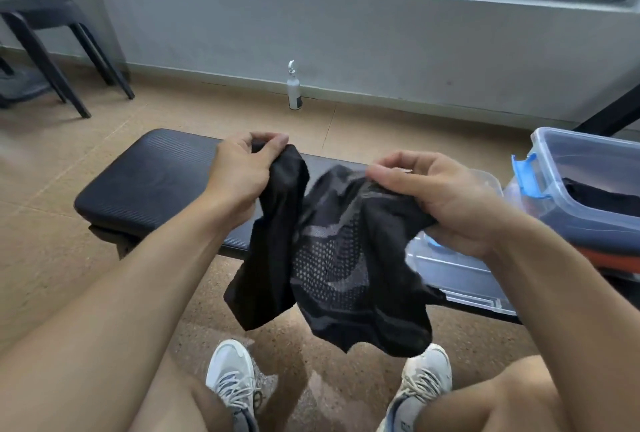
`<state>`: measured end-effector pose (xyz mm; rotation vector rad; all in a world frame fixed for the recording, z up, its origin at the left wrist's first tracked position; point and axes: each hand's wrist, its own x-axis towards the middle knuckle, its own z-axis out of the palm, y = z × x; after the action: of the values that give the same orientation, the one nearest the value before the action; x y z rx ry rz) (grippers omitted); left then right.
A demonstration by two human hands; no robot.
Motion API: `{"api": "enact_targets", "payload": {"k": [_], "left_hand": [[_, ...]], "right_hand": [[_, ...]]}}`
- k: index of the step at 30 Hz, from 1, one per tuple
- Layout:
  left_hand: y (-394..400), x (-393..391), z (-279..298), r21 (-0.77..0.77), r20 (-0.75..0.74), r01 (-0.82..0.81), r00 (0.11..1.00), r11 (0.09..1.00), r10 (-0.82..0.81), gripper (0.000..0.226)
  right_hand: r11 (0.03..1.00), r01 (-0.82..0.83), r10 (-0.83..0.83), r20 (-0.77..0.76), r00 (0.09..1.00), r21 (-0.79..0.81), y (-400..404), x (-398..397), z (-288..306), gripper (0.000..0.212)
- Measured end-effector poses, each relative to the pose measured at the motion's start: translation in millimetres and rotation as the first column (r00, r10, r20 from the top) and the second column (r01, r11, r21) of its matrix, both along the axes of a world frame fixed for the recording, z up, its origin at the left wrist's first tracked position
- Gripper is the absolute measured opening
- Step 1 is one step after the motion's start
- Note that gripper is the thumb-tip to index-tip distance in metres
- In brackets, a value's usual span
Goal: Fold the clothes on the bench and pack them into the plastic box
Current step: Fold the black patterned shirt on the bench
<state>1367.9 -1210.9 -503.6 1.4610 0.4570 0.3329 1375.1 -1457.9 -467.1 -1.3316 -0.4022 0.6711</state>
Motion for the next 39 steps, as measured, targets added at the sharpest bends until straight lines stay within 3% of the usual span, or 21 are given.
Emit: {"api": "enact_targets", "payload": {"k": [3,5,8,12,16,19,22,26,29,33,37,39], "left_hand": [[-19,-14,15,-0.031,0.014,0.165,0.986,0.986,-0.165,0.016],[-27,-24,23,0.0,0.013,0.288,0.957,0.958,-0.288,0.019],[-29,-36,28,0.08,-0.01,0.456,0.89,0.886,-0.457,0.021],[-29,-45,29,0.153,-0.038,0.555,0.83,0.818,-0.556,0.025],[-32,-53,33,0.233,-0.05,0.567,0.818,0.79,-0.573,0.042],[-31,-53,30,0.245,-0.026,0.525,0.844,0.815,-0.536,0.044],[-27,-48,29,0.214,0.037,0.443,0.887,0.87,-0.46,0.033],[-11,-38,27,0.15,0.103,0.301,0.943,0.942,-0.318,0.037],[7,-26,21,0.178,0.13,0.164,0.973,0.97,-0.189,0.038],[32,-15,13,0.184,0.146,0.065,0.985,0.981,-0.092,0.035],[48,-7,2,0.211,0.128,0.063,0.988,0.975,-0.091,0.033],[54,-5,-3,0.209,0.12,0.056,0.989,0.976,-0.082,0.032]], "right_hand": [[0.99,-0.133,0.131,-0.052,0.99,-0.055,8,-11,1,0.016],[0.965,-0.199,0.203,0.002,0.979,-0.168,12,-16,-3,0.035],[0.919,-0.044,0.152,0.249,0.957,-0.392,20,-19,-9,0.037],[0.882,0.24,-0.071,0.389,0.918,-0.405,30,-21,-13,0.007],[0.802,0.408,-0.102,0.572,0.814,-0.437,31,-20,-13,0.019],[0.813,0.394,-0.082,0.586,0.806,-0.428,31,-17,-13,0.019],[0.772,0.3,0.106,0.579,0.808,-0.56,26,-11,-10,0.018],[0.648,0.175,0.492,0.582,0.647,-0.742,17,-12,-8,0.029],[0.687,-0.009,0.589,0.549,0.593,-0.727,15,-20,-5,0.027],[0.742,-0.107,0.582,0.558,0.592,-0.662,3,-30,9,0.016],[0.86,-0.055,0.421,0.644,0.639,-0.508,-14,-26,19,0.016],[0.92,0.011,0.292,0.702,0.65,-0.392,-19,-20,16,0.004]]}}
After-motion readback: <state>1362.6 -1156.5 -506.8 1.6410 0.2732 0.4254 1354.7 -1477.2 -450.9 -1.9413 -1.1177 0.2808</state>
